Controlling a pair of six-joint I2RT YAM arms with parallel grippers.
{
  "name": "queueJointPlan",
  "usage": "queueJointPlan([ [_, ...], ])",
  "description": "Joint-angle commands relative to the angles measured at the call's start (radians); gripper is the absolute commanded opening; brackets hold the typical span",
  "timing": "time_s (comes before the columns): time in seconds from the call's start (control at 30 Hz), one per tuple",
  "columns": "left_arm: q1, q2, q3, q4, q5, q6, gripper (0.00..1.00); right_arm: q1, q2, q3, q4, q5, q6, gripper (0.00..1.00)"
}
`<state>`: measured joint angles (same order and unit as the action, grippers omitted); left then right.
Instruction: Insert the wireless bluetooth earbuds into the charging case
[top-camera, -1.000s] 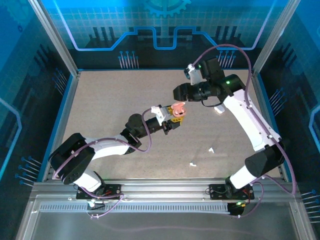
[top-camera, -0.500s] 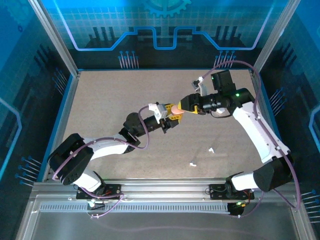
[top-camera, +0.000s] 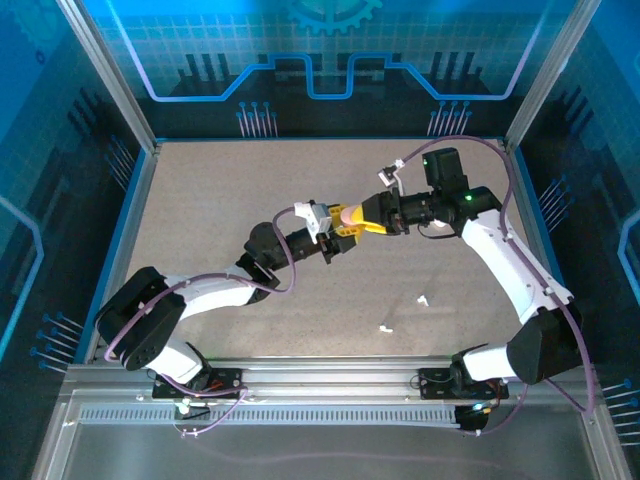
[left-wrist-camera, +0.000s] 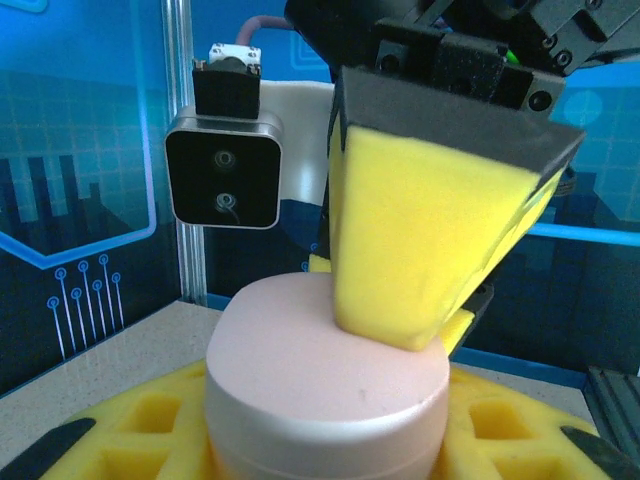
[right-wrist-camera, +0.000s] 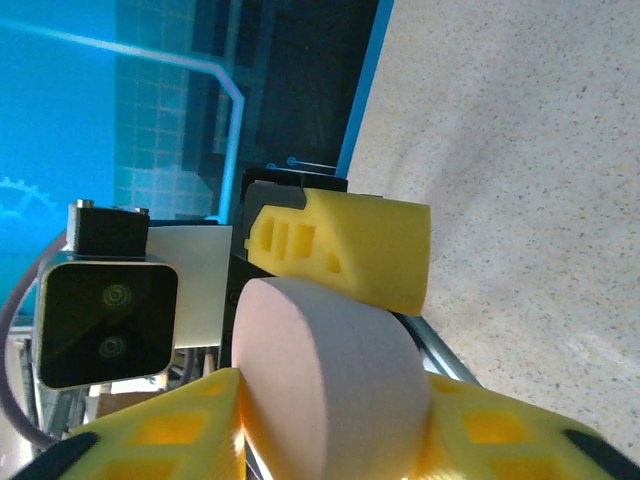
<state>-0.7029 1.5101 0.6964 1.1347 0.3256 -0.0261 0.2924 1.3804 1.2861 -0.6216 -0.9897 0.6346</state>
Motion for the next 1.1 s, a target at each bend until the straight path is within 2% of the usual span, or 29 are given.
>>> queueJointPlan([
  [0.0,0.002,-0.025,0.035,0.041,0.051,-0.017,0.35,-0.020,0.009,-0.013,0.035,-0.010,0.016,0.32],
  [0.1,0.004,-0.024,0.033,0.026,0.039,-0.005,0.40,-0.025,-0.001,-0.020,0.039,0.004,0.018,0.24],
  [0.23,0.009,-0.028,0.025,0.000,0.027,0.012,0.45,-0.038,-0.022,-0.047,0.104,0.027,0.059,0.20],
  [0.4,0.016,-0.034,0.004,-0.015,0.000,0.030,0.54,-0.049,-0.046,-0.078,0.182,0.058,0.111,0.18],
  [0.6,0.030,-0.055,-0.022,-0.035,-0.024,0.048,0.59,-0.066,-0.055,-0.115,0.249,0.100,0.156,0.17],
  [0.77,0.035,-0.108,-0.075,-0.027,-0.124,0.059,0.66,-0.091,-0.051,-0.169,0.259,0.268,0.141,0.17],
  [0.83,0.035,-0.140,-0.096,-0.027,-0.185,0.061,0.67,-0.093,-0.014,-0.199,0.264,0.341,0.134,0.17],
  [0.97,0.037,-0.200,-0.118,-0.047,-0.304,0.072,0.71,-0.073,0.111,-0.246,0.359,0.353,0.155,0.17],
  [1.07,0.045,-0.246,-0.106,-0.136,-0.328,0.077,0.73,-0.035,0.223,-0.246,0.442,0.362,0.179,0.17],
])
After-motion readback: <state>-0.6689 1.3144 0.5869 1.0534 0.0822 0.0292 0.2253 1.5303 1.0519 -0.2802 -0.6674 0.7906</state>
